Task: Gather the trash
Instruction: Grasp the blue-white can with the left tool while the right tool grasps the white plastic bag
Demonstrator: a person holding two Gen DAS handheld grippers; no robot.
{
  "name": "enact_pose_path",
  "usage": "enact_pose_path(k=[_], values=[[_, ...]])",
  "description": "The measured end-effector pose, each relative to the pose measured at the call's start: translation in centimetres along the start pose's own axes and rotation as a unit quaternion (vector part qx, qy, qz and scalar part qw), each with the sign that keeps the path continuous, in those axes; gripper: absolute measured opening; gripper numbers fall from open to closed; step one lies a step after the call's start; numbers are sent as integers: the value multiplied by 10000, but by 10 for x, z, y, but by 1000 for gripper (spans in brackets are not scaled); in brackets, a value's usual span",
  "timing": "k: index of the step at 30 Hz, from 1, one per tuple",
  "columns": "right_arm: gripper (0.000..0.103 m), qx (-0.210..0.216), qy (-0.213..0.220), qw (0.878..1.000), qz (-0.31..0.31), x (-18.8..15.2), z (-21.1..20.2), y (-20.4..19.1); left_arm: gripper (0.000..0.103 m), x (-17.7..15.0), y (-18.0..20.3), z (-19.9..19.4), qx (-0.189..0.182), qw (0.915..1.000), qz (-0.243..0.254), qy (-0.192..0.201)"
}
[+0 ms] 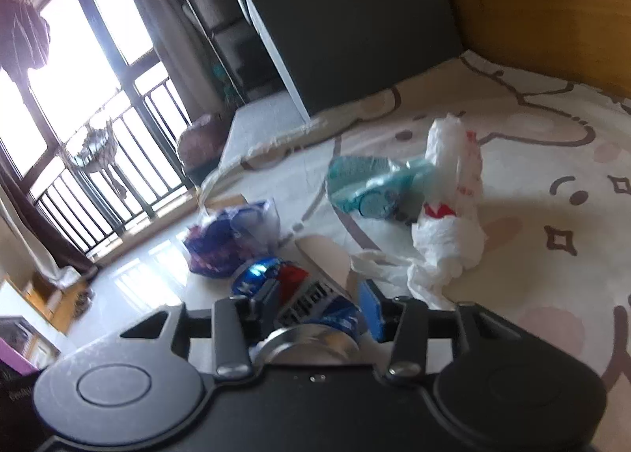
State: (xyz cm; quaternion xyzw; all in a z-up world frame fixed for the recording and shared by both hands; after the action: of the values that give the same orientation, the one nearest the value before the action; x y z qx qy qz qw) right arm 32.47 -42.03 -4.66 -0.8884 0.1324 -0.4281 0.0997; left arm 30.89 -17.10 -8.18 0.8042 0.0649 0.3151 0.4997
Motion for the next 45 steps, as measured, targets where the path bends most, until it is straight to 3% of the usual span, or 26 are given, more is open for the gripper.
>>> enact_pose_path(k=[3,11,19,23,25,28,32,36,37,39,43,45], values=[[29,102,-87,9999,-92,-8,5,5,56,-3,-4,9,72,9999,122,-71],[29,415,-4,9991,7,-19,-3,28,56,-2,0,28,-66,9988,472,-106],[28,847,-47,9960,-283,-24,-3,17,56,-2,6,50,-297,9965,771,-158],[28,837,-53,9961,-269,-24,-4,15,43,-3,7,49,-441,9963,698,-235],[28,725,-63,9967,-351,-23,-9,13,31,-5,10,49,-331,9952,859,-344],[29,579,87,9965,-597,-14,-23,8,28,-4,9,47,-393,9955,774,-367],[50,270,484,9970,-540,5,-35,12,25,-5,14,42,-397,9944,889,-416],[77,-588,737,9955,-9,23,-21,27,23,-6,20,38,-358,9918,1102,-539],[80,-804,769,9937,97,26,-14,31,23,-6,20,38,-355,9914,1130,-558],[81,-1083,723,9914,155,32,4,35,23,-6,21,38,-361,9910,1154,-580],[85,-1193,438,9915,293,35,34,37,23,-5,19,41,-410,9911,1142,-551],[79,-1342,268,9903,244,33,49,37,23,-5,18,41,-434,9915,1102,-534]])
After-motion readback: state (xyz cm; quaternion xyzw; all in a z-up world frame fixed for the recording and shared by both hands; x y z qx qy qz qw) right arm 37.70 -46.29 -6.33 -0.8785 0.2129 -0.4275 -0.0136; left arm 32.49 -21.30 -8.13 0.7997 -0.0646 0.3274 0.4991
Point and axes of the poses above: each gripper's, at about its wrist camera, not at the fingertips, and z roughly the way its jaws point, y to its right, x to its top, the point moved 3 cm from there along z, roughly the way its jaws point, and after that the axes turned 11 degrees about -x, right-handed, at the moved point
